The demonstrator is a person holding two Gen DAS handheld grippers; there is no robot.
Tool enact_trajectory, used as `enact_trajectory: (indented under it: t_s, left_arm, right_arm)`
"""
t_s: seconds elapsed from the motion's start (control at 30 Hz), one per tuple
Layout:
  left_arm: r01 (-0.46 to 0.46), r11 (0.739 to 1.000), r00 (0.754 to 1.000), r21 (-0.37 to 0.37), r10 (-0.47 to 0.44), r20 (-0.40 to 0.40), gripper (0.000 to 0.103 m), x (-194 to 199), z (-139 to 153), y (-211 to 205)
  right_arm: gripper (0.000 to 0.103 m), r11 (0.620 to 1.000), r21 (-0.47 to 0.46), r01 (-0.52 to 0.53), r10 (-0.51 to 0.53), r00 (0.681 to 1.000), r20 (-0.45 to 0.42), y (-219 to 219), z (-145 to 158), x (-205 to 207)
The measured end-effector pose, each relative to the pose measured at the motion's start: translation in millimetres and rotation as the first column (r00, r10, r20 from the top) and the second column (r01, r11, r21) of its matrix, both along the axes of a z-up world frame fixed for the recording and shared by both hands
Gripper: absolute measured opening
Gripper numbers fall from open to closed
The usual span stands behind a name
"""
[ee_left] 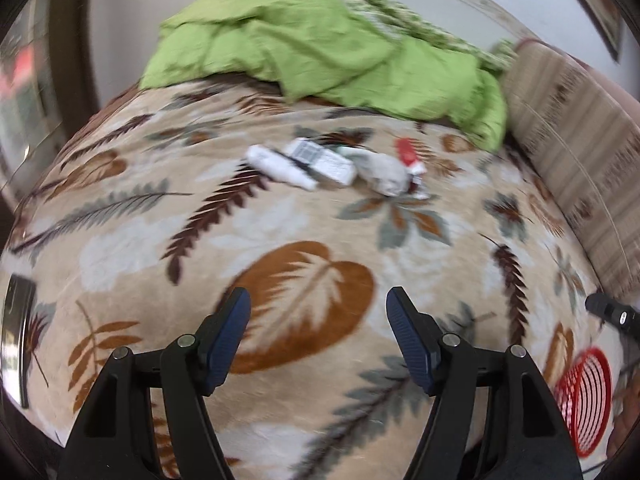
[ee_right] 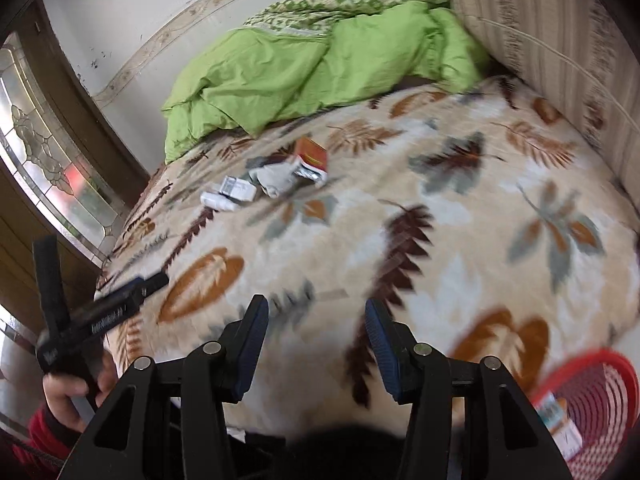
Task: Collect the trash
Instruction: 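Move both open tools back toward the remaining trash on the bed, then grasp the white pill bottle with the left tool while the right tool grasps the red box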
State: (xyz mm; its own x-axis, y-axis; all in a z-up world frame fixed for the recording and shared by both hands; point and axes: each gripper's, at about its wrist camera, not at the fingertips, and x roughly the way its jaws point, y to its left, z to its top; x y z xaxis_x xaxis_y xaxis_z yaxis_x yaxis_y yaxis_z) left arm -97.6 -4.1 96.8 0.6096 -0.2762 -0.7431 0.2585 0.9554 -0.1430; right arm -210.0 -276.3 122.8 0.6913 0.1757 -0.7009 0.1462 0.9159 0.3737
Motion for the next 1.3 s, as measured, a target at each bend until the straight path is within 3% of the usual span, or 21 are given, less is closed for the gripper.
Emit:
enact_trajectory:
  t_s: [0.23,0.4,0.57,0.77,0.83,0.93,1.0,1.13,1.3]
  left_arm:
    - [-0.060,0.998,0.998,0.008,0.060,0.006,0.069,20.0,-12.8,9.9]
    - [-0.084,0.996,0.996,0.012,0.084,-0.006,0.069,32.2,-24.5,16.0]
    - [-0.087,0.996,0.996,0.004,0.087,-0.007,0.069,38.5,-26.6,21.6]
    - [-0.071,0.997,0.997,-0.010,0.071,-0.021,0.069,52.2,-23.7,20.8]
    - [-0.067,0.997,0.997,-0.028,0.066,-0.034,0.069,61.1,-23.5,20.2]
    - [-0.076,0.995,0.995,-0.072,0.071,-0.076,0.069,81.9,-23.7,20.3]
    - [-0.087,0.990,0.992,-0.115,0.074,-0.106,0.069,99.1,-23.5,21.1]
    - [-0.154,0.976,0.979,-0.155,0.130,-0.160,0.069,141.1,-26.4,21.3]
    - [-0.247,0.958,0.947,-0.146,0.208,-0.244,0.069,189.4,-44.9,19.3]
  right_arm:
    - [0.058,0.999,0.052,0.017,-0.017,1.000,-0.004,1.1,9.1,98.6]
    - [0.059,0.999,-0.021,0.024,-0.025,0.999,-0.027,12.0,6.9,175.4]
    - [0.059,0.992,-0.105,0.065,-0.074,0.993,-0.090,23.4,-16.9,257.7]
    - [0.059,0.963,-0.256,0.084,-0.125,0.981,-0.150,32.4,-45.0,315.7]
    - [0.059,0.960,-0.265,0.086,-0.135,0.975,-0.175,28.3,-54.8,324.2]
    - [0.044,0.958,-0.261,0.117,-0.170,0.967,-0.189,13.1,-61.7,321.9]
    - [0.024,0.952,-0.266,0.149,-0.204,0.960,-0.191,2.7,-60.4,314.0]
    - [0.024,0.960,-0.213,0.183,-0.217,0.965,-0.150,-10.9,-55.3,286.2]
    - [0.024,0.974,-0.106,0.199,-0.205,0.978,-0.049,-20.0,-41.8,237.7]
